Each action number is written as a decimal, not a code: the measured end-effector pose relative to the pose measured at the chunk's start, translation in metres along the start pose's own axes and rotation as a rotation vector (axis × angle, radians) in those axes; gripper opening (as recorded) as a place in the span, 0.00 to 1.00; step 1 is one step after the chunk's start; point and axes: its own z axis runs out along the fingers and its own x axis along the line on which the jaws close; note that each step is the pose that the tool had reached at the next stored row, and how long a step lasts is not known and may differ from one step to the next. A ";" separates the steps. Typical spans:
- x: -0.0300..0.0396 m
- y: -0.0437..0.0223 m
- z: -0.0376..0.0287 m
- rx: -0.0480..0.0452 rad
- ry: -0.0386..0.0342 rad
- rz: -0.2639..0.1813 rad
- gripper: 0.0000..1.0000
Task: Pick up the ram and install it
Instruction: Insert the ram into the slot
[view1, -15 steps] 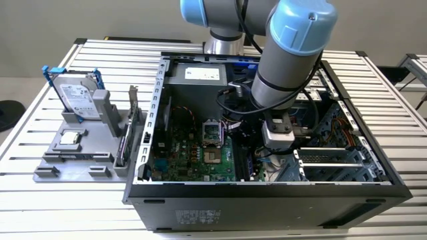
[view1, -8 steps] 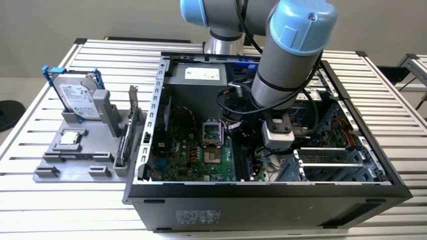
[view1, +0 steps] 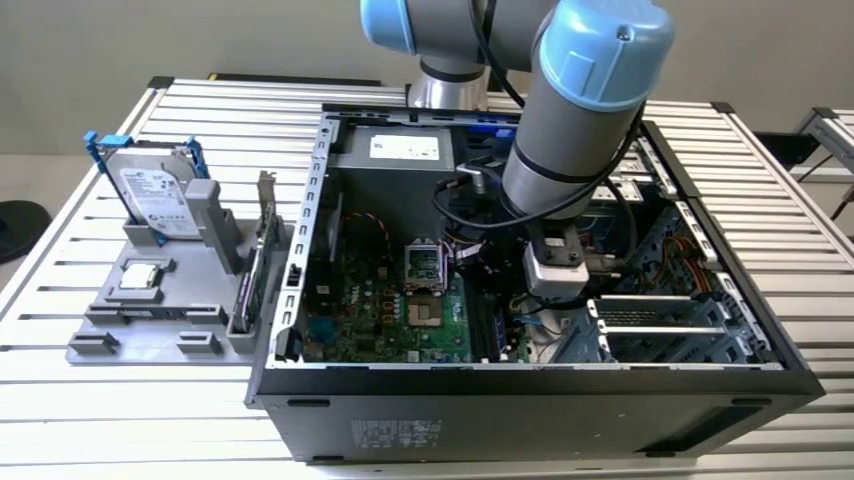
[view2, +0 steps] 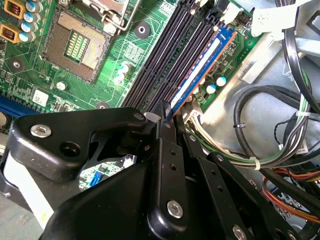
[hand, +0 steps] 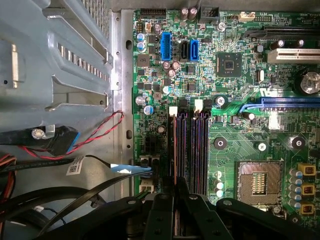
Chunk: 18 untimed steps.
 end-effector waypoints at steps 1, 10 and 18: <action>0.0000 0.0000 0.0002 0.0000 0.0000 0.000 0.00; 0.0000 0.0003 0.0004 0.0001 0.0000 0.000 0.00; 0.0000 0.0004 0.0007 -0.0001 0.0000 0.000 0.00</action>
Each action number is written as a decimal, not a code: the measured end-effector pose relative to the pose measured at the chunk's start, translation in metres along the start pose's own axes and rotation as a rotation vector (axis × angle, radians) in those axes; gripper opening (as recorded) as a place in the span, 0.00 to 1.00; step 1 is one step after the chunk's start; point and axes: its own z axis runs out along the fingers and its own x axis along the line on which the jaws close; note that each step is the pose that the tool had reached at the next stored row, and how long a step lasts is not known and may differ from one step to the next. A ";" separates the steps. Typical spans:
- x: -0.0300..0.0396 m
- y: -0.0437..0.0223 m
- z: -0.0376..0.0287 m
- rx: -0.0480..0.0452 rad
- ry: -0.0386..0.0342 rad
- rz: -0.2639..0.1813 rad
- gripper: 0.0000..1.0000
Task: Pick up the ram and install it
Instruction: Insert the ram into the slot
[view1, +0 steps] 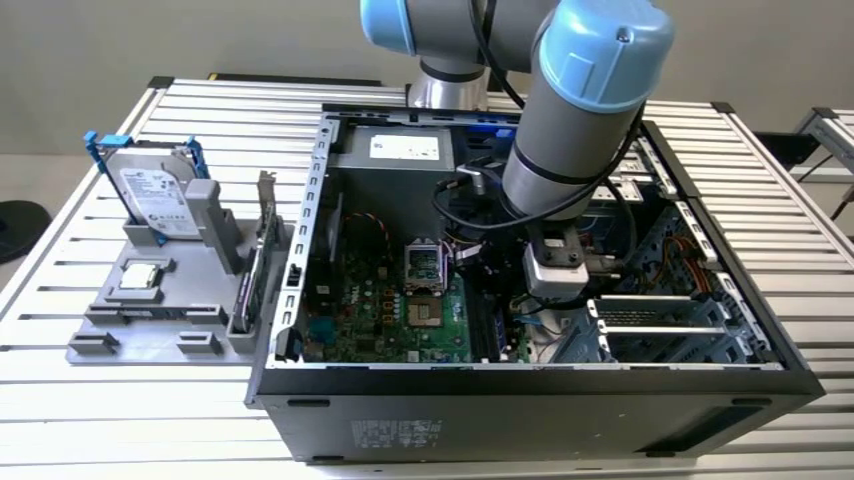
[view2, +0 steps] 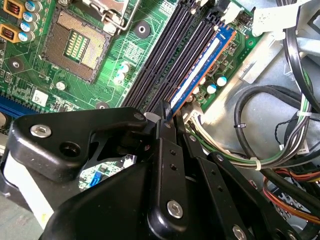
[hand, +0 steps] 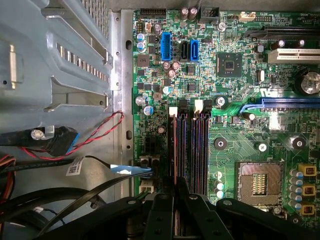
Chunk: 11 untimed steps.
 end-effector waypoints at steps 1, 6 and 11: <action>0.0000 0.0000 0.0000 0.0000 0.0000 0.000 0.00; 0.0001 0.0000 0.0010 -0.0011 0.0001 0.000 0.00; 0.0001 0.0000 0.0024 -0.0036 0.0000 0.000 0.00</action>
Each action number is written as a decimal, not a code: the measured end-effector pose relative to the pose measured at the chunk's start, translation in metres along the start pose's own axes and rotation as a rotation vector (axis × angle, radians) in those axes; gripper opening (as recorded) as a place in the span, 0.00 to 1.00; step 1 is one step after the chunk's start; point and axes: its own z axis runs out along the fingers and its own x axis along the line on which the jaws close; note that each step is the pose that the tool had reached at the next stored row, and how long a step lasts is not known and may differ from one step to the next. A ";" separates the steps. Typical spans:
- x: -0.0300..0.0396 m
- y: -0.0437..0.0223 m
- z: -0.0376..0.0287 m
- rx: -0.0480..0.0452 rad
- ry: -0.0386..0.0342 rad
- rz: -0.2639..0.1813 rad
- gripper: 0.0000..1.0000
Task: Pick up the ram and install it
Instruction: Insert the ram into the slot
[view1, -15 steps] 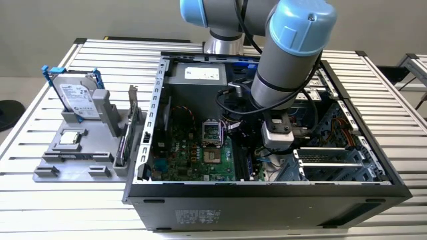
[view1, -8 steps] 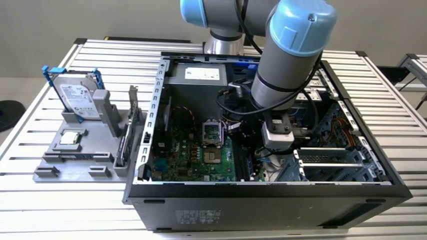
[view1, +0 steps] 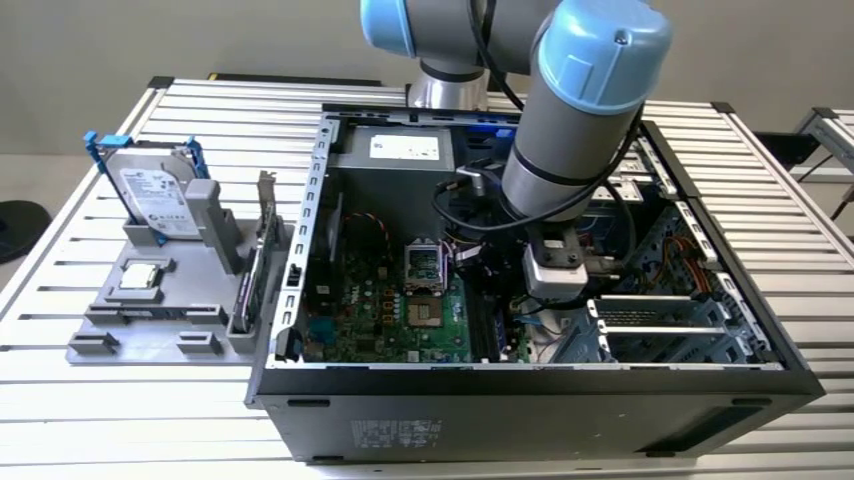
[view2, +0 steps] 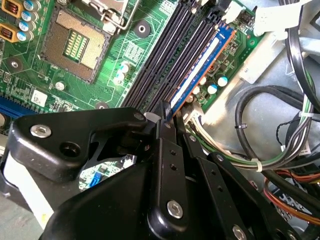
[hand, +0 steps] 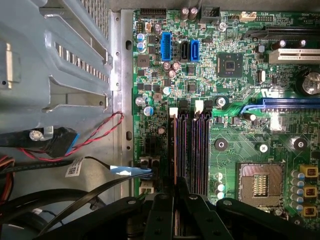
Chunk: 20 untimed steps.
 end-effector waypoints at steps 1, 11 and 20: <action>0.0000 0.0000 0.0002 -0.0001 0.0000 0.000 0.00; 0.0022 -0.0002 0.0012 0.0013 0.0000 0.008 0.00; 0.0026 -0.0001 0.0013 0.0002 -0.0001 0.008 0.00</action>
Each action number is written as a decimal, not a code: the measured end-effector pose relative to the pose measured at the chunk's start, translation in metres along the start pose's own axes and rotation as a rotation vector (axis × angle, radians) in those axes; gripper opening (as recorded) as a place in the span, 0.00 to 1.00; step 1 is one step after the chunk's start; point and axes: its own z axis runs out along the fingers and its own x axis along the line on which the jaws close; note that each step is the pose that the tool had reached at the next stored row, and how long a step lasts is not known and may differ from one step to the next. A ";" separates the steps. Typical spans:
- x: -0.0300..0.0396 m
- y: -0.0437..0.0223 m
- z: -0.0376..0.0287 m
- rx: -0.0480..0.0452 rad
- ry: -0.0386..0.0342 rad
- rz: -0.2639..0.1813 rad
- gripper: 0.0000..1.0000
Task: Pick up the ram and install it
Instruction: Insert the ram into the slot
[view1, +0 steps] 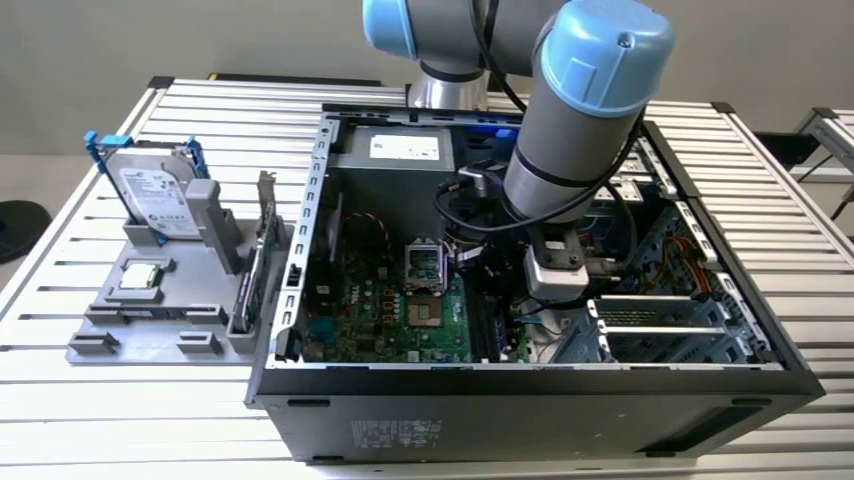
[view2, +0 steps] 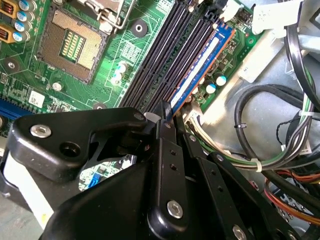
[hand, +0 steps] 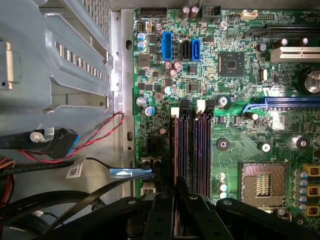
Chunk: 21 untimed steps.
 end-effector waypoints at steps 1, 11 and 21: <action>0.0000 0.0000 0.0001 0.0000 0.0000 0.000 0.00; 0.0000 0.0000 0.0003 -0.0001 0.0004 0.000 0.00; -0.0003 0.0001 -0.0061 0.0001 0.0002 0.000 1.00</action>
